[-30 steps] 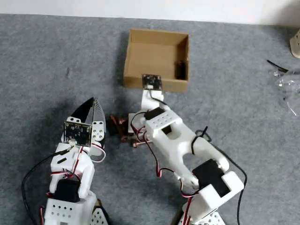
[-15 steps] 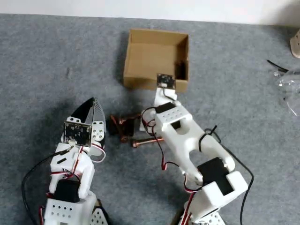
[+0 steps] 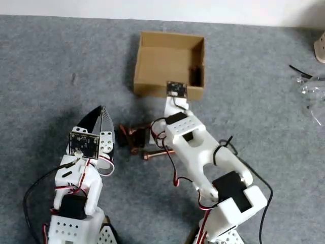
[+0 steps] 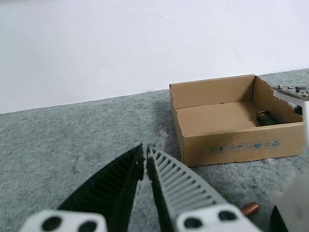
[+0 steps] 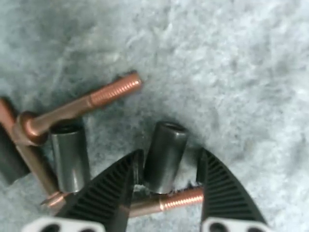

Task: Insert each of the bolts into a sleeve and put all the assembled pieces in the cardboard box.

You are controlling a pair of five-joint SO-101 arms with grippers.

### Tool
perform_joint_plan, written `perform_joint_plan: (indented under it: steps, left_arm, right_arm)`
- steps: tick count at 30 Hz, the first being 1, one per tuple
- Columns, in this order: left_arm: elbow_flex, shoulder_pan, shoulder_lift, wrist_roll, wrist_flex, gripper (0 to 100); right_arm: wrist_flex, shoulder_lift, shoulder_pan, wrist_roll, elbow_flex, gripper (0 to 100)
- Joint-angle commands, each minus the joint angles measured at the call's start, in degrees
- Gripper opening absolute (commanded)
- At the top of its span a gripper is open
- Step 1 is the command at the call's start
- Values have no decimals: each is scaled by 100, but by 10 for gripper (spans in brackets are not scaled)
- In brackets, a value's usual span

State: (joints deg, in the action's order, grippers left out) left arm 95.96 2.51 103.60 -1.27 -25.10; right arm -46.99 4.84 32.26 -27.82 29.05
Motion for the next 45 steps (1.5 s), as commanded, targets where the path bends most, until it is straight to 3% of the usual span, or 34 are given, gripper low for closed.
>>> perform_joint_plan:
  steps: [1, 8, 25, 38, 45]
  left_arm:
    - [119, -31, 66, -18, 62, 34]
    - [119, -31, 66, -18, 62, 34]
    - [119, -66, 57, -26, 44, 34]
    - [-145, -31, -57, -26, -352, 35]
    - [-752, -22, -1666, -18, -105, 35]
  right_arm:
    - [-75, -31, 92, -44, -127, 130]
    - [-75, -31, 84, 0, -163, 4]
    - [-101, -145, -418, 0, -180, 4]
    - [374, -2536, -927, 413, 848, 4]
    - [954, -3389, -919, 888, 1596, 4]
